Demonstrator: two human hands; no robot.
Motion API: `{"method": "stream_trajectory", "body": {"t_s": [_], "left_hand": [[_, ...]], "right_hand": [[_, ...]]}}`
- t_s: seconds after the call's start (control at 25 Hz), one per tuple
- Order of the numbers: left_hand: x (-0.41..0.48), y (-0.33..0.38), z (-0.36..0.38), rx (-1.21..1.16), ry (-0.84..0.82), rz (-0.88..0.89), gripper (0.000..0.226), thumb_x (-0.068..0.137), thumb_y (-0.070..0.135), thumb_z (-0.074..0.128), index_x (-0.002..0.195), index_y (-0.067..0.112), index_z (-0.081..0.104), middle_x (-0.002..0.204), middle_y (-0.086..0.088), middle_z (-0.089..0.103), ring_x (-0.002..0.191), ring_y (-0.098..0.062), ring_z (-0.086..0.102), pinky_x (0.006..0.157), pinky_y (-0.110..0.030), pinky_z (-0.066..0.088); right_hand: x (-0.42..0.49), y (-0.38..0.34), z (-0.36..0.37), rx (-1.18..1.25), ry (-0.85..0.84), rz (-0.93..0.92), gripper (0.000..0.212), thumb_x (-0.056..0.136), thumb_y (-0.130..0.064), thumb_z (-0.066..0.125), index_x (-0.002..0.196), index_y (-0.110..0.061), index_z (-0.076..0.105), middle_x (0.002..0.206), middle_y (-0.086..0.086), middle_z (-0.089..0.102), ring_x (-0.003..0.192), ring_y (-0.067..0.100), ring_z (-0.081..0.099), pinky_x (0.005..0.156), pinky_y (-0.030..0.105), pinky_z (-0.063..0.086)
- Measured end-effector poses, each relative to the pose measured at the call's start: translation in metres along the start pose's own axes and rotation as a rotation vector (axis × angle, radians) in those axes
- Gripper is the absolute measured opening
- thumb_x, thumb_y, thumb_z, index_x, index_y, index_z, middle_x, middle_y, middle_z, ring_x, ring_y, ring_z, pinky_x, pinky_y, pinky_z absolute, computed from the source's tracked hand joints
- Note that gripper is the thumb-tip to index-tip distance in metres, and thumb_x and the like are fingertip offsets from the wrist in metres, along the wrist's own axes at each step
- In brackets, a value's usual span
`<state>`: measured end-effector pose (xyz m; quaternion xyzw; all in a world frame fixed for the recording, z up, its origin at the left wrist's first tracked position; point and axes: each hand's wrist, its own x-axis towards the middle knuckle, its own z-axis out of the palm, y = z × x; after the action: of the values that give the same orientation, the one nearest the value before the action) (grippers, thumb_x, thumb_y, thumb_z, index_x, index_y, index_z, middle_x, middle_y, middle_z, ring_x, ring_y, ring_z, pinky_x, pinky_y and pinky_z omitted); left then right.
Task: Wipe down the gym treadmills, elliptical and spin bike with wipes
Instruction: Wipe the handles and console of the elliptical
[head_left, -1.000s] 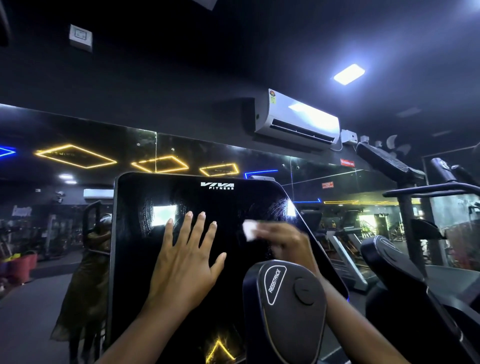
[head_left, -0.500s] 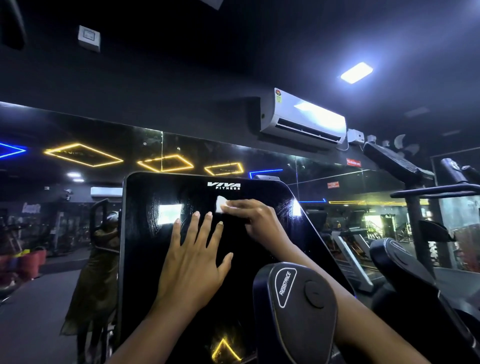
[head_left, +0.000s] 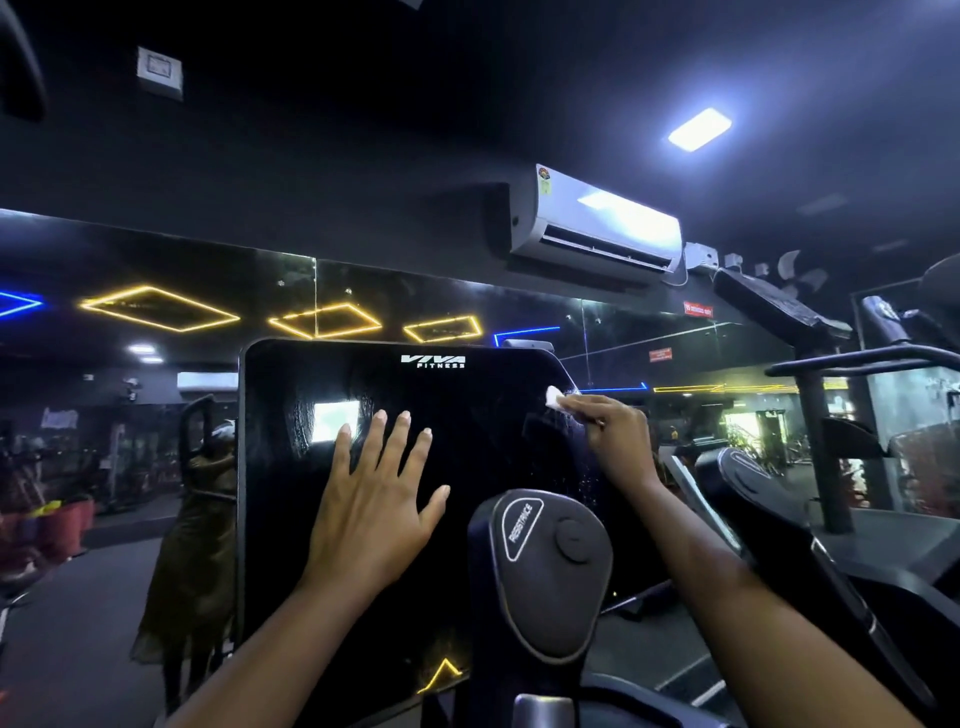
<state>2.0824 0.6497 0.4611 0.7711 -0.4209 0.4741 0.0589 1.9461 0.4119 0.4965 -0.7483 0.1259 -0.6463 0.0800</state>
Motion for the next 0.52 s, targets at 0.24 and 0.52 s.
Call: {"method": "stream_trajectory", "body": {"t_s": [0.24,0.52], "left_hand": [[0.0,0.001,-0.02,-0.04,-0.061,0.006,0.103,0.06,0.062,-0.016,0.152,0.021,0.008,0.16,-0.005,0.003,0.147,-0.023,-0.004,0.116,-0.041,-0.006],[-0.041,0.016,-0.029,-0.098,-0.08,0.036,0.087,0.075,0.057,0.008,0.143,0.012,0.037,0.15,-0.015,0.033,0.14,-0.037,0.026,0.111,-0.058,0.024]], "right_hand": [[-0.048,-0.017,0.001,-0.112,-0.148,-0.198,0.035,0.07,0.004,0.062,0.099,-0.012,0.074,0.103,0.005,0.071,0.093,0.021,0.067,0.085,0.024,0.049],[-0.116,-0.017,-0.029,-0.034,-0.166,-0.26,0.037,0.073,-0.007,0.045,0.095,-0.013,0.075,0.1,0.001,0.071,0.092,0.01,0.064,0.087,0.012,0.042]]}}
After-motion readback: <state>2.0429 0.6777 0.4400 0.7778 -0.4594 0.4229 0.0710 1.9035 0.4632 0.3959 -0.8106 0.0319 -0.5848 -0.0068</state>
